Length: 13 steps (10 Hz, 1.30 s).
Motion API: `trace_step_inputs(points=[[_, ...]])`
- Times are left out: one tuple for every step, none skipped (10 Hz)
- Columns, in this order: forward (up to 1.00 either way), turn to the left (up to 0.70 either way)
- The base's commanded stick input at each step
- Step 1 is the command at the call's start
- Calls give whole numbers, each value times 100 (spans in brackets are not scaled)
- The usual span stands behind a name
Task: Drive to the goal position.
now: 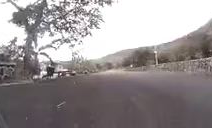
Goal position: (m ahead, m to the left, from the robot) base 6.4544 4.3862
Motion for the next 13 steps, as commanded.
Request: trace_step_inputs(points=[[70,0],[70,0],[70,0],[70,0],[70,0],[70,0],[70,0],[70,0],[70,0],[70,0],[70,0],[70,0],[70,0]])
